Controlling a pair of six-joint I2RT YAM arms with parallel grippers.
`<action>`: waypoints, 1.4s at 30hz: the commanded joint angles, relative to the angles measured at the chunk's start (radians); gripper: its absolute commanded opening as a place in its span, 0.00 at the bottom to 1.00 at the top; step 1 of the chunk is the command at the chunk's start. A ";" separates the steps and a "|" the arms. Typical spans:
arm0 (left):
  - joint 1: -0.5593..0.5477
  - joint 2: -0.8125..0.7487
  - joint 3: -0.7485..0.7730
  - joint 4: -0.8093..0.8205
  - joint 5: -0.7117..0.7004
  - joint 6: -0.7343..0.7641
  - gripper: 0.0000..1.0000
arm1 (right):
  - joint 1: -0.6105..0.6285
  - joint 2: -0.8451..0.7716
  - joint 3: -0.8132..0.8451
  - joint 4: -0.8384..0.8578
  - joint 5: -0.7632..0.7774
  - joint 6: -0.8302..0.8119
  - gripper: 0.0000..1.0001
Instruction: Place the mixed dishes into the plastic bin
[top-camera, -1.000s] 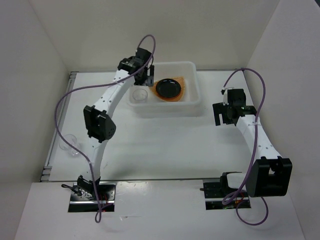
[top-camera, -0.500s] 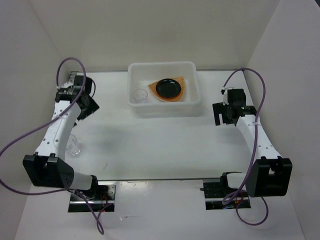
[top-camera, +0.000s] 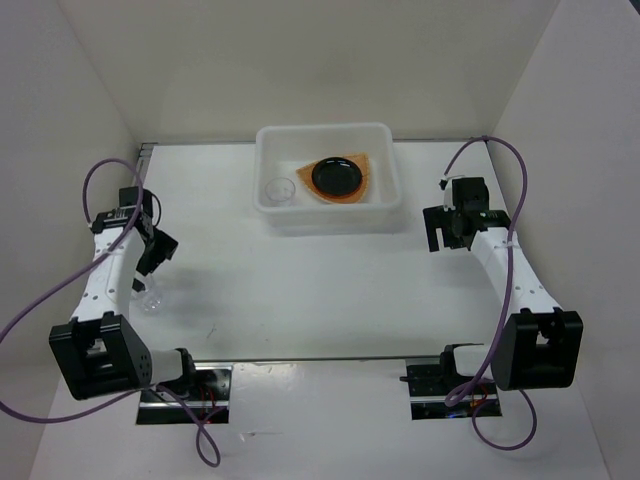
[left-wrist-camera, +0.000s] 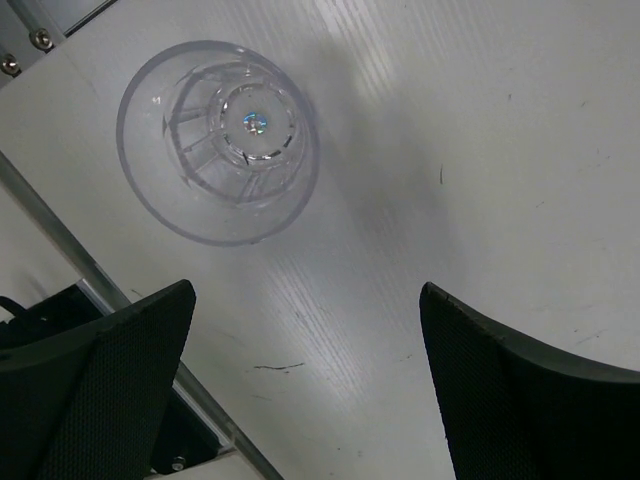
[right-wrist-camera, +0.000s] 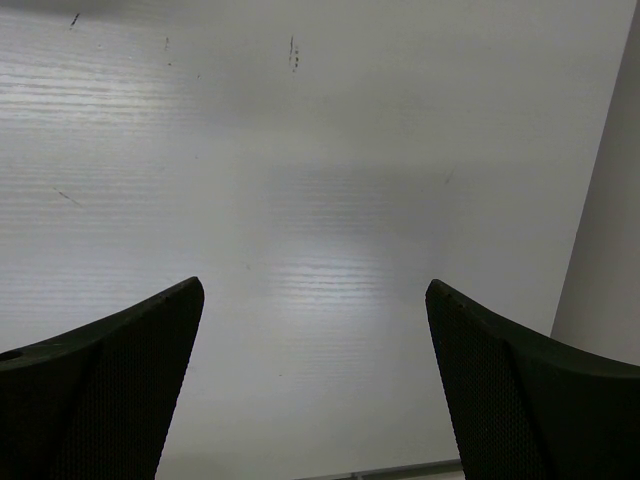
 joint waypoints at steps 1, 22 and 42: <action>0.060 0.017 -0.016 0.084 0.045 0.037 0.99 | 0.010 0.002 -0.002 0.046 0.016 0.009 0.96; 0.146 0.203 0.146 0.209 0.100 0.090 0.00 | 0.019 -0.008 -0.002 0.046 0.034 0.009 0.96; -0.170 1.175 1.936 0.133 0.985 0.367 0.00 | 0.019 -0.029 -0.002 0.055 0.052 0.018 0.96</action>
